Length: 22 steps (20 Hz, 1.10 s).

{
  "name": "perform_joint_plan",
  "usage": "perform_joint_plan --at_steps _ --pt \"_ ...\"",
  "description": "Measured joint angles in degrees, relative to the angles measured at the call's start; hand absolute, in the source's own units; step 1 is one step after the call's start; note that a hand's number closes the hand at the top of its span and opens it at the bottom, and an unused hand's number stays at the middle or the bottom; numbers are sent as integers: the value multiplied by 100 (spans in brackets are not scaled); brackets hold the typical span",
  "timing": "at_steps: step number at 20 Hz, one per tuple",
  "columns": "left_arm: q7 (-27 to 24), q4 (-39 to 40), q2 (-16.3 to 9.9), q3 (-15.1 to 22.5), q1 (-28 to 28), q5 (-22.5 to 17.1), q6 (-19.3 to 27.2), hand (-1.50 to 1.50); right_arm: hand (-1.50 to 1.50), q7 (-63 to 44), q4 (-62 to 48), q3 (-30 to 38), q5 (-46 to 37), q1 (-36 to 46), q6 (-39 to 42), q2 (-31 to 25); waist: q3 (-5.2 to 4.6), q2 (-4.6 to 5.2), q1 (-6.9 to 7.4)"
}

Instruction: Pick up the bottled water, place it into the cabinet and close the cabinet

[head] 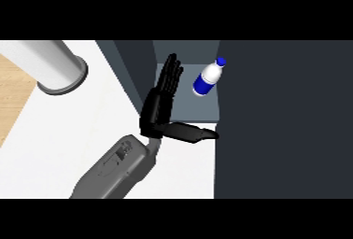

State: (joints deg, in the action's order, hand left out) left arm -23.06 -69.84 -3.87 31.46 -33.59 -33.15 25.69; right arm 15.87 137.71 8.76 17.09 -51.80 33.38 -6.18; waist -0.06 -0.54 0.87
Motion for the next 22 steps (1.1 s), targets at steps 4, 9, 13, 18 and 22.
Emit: perform_joint_plan --at_steps 4,9,13,18,22 --pt "144 -958 -307 244 781 55 34 -150 150 -123 0 -266 -36 22 147 -133 0 6 26" --pt "229 -1815 -663 376 1518 116 121 -150 150 -341 29 -708 -87 2 519 -522 -4 11 31" --pt "171 -2388 -957 443 2117 169 101 -150 150 -587 48 -1307 -182 100 611 -595 -6 18 14" --pt "14 -2978 -1364 355 2793 150 -23 -150 150 -850 105 -2084 -333 25 659 -636 -12 15 -20" --pt "-67 -3358 -1665 257 3231 90 -165 -150 150 -1070 172 -2746 -676 117 569 -566 -17 4 -32"
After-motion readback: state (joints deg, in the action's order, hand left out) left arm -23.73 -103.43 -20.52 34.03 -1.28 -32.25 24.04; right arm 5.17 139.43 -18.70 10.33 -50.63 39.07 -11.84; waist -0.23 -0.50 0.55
